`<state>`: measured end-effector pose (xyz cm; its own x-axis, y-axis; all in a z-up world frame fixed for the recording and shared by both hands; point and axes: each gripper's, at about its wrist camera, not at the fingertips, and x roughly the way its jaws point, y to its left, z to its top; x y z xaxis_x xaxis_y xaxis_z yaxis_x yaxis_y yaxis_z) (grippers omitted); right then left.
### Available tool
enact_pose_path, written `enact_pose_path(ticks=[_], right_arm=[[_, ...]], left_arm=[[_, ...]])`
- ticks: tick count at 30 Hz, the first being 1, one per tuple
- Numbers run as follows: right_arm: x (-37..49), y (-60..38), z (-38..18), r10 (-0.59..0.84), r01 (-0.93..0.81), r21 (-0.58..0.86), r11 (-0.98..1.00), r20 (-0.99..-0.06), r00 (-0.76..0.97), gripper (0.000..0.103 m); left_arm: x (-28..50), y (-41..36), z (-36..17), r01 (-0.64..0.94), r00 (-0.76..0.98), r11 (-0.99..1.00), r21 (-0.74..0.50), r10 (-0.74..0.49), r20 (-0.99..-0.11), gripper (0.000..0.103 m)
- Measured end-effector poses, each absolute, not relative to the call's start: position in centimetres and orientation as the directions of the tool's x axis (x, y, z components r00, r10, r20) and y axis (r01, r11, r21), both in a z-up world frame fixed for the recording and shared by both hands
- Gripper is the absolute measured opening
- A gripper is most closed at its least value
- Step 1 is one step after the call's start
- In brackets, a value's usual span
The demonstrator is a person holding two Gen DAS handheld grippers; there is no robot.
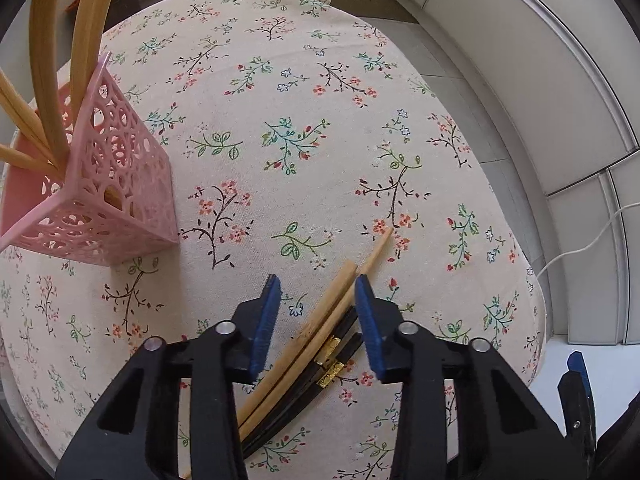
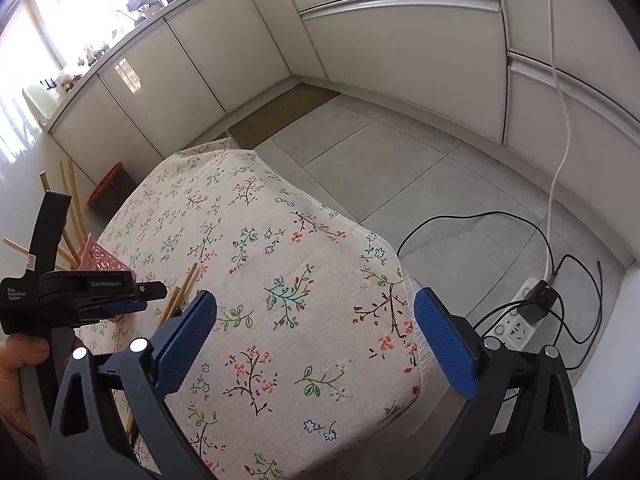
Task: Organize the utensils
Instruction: 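Lower the left gripper to the chopstick pile and grasp a wooden chopstick, then lift the wooden chopstick over the pink cup and lower it in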
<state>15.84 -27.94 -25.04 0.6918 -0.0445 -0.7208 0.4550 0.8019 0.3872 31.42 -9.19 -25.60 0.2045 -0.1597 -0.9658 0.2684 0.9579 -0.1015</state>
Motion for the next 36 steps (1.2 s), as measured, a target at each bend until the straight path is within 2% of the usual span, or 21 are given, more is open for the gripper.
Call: enact_pose_path(ticks=[9,11,14,19,22,28,36], right_arm=[[16.0,-27.8,-25.3,-0.045,0.462,0.383,0.8,-0.73,0.682,0.096],[16.2,-27.6,-25.4,-0.047,0.466,0.376,0.801,-0.736,0.676,0.096],[16.5,-27.3,-25.6,-0.052,0.469,0.367,0.803,-0.742,0.669,0.096],[18.2,-26.4,-26.1,-0.039,0.468,0.341,0.815,-0.775,0.631,0.096],[20.5,-25.2,-25.4,-0.002,0.449,0.35,0.822,-0.787,0.617,0.096],[27.1,-21.2,-24.5,0.045,0.403,0.311,0.86,-0.835,0.549,0.096],[33.7,-15.2,-26.0,0.023,0.379,0.203,0.903,-0.903,0.43,0.096]], left_arm=[[32.1,-9.7,-27.0,0.276,0.176,0.957,-0.086,-0.138,-0.975,0.029],[32.3,-9.8,-27.4,0.282,0.176,0.956,-0.08,-0.134,-0.975,0.026],[32.5,-10.3,-27.8,0.308,0.199,0.951,-0.031,-0.096,-0.975,0.016],[31.8,-9.7,-27.3,0.335,0.243,0.942,-0.022,-0.109,-0.964,0.01],[30.9,-8.3,-25.5,0.34,0.292,0.94,-0.02,-0.126,-0.948,0.007],[26.3,-4.8,-18.9,0.381,0.427,0.925,-0.019,-0.194,-0.883,0.007],[22.7,0.4,-12.1,0.375,0.54,0.923,-0.091,-0.297,-0.788,0.007]])
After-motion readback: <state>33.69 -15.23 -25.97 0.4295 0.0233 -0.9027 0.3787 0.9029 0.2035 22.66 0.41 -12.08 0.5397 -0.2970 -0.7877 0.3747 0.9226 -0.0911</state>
